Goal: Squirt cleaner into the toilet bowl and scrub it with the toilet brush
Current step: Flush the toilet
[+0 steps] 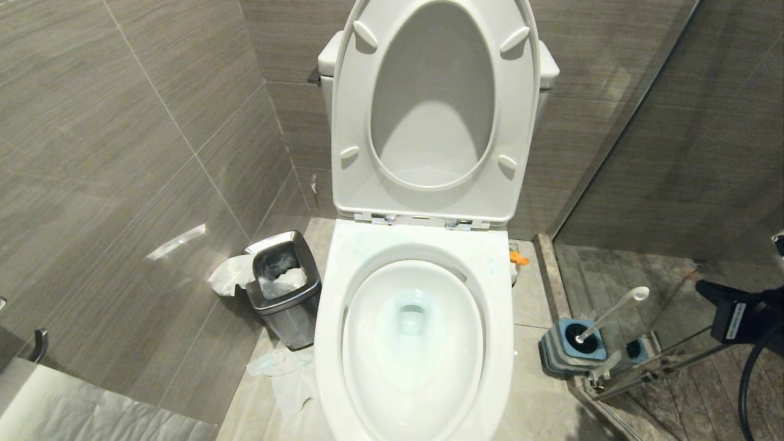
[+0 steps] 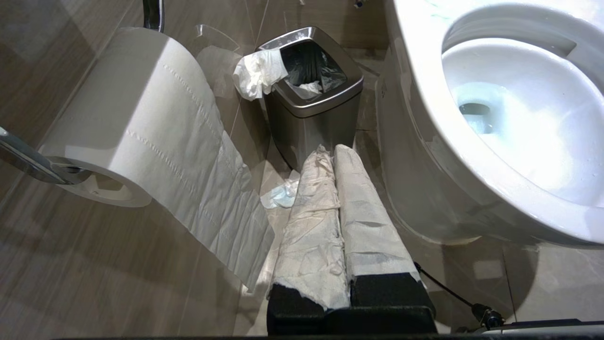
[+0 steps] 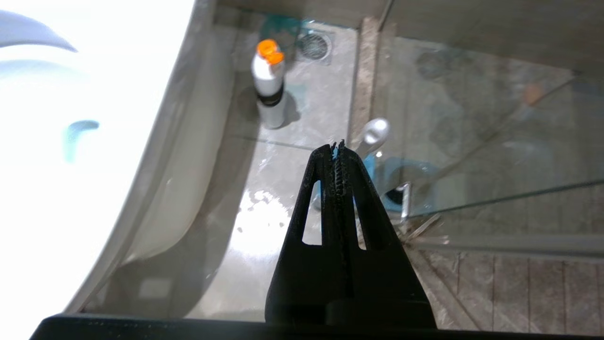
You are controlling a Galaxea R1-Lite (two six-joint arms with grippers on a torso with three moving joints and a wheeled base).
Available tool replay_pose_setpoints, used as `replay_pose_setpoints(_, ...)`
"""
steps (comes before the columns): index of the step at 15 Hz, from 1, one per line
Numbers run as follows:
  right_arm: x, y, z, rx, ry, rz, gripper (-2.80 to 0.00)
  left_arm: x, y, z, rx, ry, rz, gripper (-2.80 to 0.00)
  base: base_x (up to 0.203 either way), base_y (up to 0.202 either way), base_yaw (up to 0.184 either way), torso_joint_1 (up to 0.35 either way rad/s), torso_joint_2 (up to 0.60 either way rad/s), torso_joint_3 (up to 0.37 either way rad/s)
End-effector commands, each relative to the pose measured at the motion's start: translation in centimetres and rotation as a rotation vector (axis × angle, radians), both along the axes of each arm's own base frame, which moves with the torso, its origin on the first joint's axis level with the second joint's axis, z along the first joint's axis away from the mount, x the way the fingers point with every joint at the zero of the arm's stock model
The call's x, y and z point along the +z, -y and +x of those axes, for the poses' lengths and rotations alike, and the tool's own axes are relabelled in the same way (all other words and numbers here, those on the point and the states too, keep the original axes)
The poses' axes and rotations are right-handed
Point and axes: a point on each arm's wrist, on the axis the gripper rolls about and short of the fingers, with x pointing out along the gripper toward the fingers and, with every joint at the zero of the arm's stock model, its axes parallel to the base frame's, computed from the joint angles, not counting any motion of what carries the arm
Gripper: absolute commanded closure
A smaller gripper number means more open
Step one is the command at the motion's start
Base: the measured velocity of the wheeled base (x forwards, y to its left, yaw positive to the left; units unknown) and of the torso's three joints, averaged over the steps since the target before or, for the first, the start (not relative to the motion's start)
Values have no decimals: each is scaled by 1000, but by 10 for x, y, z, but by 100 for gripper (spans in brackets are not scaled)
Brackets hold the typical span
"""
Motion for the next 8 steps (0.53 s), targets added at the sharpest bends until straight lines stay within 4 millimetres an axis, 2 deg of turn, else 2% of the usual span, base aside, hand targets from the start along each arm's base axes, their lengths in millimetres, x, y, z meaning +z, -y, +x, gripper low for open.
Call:
replay_pose_setpoints(1,6,-1,-8,9,24,-1,0,-1,0,0,1,-4,0,0,0,0,0,0,0,0)
replay_pose_setpoints(5,12,-1,-6,15,34,-3,0,-1,0,0,0,-4,0,0,0,0,0,0,0,0)
replay_pose_setpoints(8,29,-1,-9,16,52,-6,0,-1,0,0,2,-4,0,0,0,0,0,0,0,0)
